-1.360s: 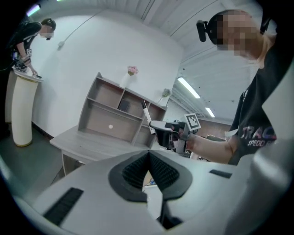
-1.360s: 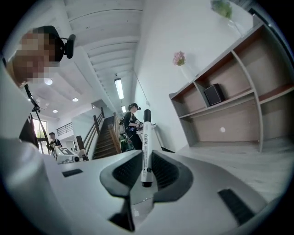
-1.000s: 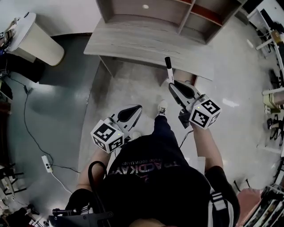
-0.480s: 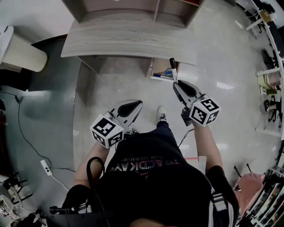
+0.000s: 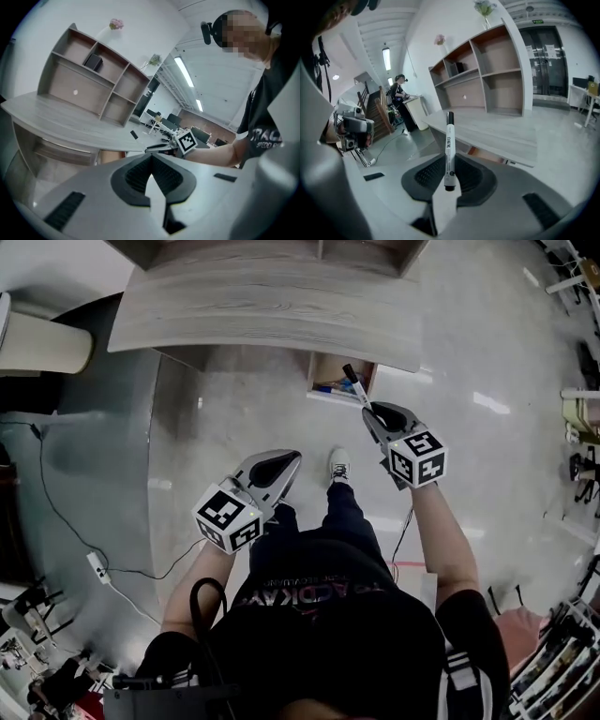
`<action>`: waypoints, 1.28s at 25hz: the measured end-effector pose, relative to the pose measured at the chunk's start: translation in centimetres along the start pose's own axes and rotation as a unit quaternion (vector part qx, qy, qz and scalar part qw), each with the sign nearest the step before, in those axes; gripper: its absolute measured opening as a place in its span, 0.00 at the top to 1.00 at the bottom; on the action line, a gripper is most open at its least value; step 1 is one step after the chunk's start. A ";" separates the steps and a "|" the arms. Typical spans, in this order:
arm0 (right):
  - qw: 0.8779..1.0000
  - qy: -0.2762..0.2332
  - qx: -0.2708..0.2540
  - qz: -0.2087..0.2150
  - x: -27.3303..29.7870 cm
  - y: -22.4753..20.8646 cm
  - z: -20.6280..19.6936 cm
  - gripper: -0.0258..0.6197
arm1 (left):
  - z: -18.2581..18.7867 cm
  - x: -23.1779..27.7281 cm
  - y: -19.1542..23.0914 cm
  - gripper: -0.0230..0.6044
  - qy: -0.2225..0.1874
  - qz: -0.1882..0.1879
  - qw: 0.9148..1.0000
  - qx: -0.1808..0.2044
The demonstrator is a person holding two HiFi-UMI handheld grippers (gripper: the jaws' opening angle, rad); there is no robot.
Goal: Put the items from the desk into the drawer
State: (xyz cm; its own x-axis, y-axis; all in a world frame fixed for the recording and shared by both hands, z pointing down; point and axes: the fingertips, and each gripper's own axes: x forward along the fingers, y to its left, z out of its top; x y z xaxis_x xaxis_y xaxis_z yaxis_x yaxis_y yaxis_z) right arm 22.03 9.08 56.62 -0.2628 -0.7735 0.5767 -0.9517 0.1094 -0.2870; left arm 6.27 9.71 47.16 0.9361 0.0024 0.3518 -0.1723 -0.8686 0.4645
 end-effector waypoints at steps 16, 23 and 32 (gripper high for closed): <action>0.980 0.189 -0.065 0.009 13.5 -7.7 -9.5 0.84 | -6.7 5.1 4.1 0.95 0.044 0.035 0.995 -0.088; 0.969 0.234 -0.072 -0.017 16.3 -9.5 -11.2 0.84 | -8.2 5.1 4.9 0.95 0.050 0.038 0.992 -0.110; 0.961 0.267 -0.062 -0.035 18.1 -10.2 -11.9 0.84 | -9.0 3.9 5.9 0.95 0.056 0.048 0.989 -0.126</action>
State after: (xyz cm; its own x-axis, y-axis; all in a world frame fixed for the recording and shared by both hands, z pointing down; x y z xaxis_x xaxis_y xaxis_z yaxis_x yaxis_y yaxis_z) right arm 25.06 1.37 79.05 -0.2098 -0.3552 0.9110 -0.9730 0.1673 -0.1589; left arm 6.10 9.05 58.63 0.8741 -0.0061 0.4858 -0.3424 -0.7172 0.6070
